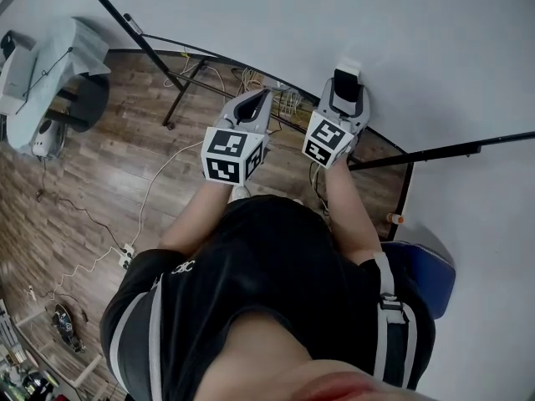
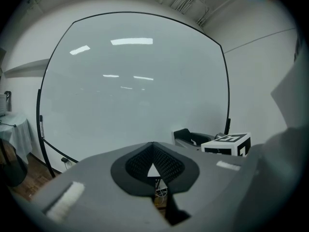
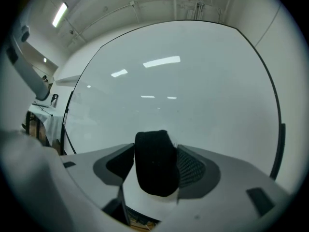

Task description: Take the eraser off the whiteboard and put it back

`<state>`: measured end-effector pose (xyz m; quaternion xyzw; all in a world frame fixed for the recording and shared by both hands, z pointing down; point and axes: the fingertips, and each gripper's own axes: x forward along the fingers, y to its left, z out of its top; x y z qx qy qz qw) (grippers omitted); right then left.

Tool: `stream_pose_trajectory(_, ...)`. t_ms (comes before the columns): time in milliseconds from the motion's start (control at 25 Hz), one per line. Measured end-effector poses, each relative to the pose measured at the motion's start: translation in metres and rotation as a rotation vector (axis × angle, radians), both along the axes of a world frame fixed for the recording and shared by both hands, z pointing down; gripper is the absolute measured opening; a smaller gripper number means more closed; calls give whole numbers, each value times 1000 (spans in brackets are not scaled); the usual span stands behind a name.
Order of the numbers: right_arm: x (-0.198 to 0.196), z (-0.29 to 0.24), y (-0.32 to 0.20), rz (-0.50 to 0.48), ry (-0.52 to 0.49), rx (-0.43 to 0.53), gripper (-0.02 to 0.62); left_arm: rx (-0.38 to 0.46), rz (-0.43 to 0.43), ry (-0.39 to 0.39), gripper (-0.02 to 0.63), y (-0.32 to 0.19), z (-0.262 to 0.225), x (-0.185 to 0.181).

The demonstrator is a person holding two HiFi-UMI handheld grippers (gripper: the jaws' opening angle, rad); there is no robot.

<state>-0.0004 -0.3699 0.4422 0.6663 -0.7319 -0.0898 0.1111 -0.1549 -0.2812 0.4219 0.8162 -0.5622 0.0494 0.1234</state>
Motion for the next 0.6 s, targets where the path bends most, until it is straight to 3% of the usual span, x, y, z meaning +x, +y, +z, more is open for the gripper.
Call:
stream_pose_trajectory(80,4,-8,8,-15,-52,3,253,23,1,13,8,-2,-4,3)
stream_pose_trajectory(200,12,-28,25,-59,-158,27,150,53,17,34,8,-5,-10,13)
stream_pose_trajectory(360,32,-63,48,-95,-279,99,81,59,73,43,8,-9,-15,35)
stream_pose_trajectory(480,48,-82,64,-122,-321,137,8,65,124,43,8,-11,-18,54)
stream_pose_trajectory(600,66,-87,76,-106,-310,142,6,70,165,44,8,-13,-19,73)
